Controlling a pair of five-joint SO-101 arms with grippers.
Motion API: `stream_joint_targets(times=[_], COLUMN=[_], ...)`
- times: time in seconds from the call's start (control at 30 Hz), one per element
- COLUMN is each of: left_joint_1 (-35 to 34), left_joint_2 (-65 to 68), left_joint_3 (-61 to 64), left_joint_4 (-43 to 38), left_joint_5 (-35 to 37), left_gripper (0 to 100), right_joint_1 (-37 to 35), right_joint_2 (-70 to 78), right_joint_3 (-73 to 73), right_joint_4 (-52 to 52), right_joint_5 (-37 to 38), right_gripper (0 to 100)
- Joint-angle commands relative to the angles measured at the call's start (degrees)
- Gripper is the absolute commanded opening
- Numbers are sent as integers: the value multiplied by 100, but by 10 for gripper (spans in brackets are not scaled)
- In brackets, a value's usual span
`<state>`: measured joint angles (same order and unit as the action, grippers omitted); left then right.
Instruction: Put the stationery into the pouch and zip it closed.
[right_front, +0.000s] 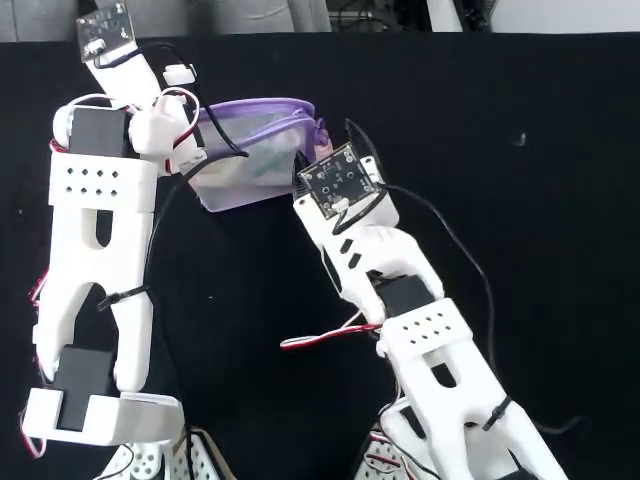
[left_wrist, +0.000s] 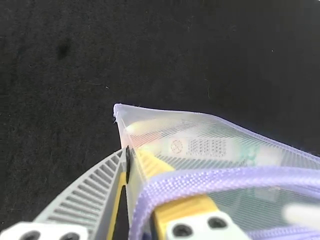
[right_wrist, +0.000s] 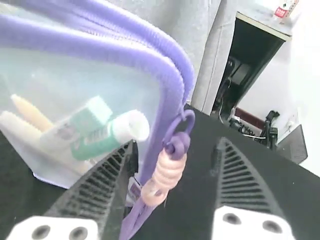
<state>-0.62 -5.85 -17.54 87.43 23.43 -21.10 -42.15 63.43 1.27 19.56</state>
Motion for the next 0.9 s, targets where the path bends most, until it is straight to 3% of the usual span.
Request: stream_joint_targets(times=[0.0,0.5,0.87], left_joint_1=[-127,-127,-119], left_joint_2=[-88,-88,-79], left_joint_3=[-4,-4,-4], left_joint_4=[-9,-9,-18], left_joint_5=[0,0,0], left_gripper=[30,30,30], right_joint_1=[62,369,369], right_joint_2=[224,1086,101], right_joint_3=[-154,-611,-224], right_joint_4=[-211,-237,-202], right_joint_5=[-18,-35,-44], right_gripper=[140,124,124])
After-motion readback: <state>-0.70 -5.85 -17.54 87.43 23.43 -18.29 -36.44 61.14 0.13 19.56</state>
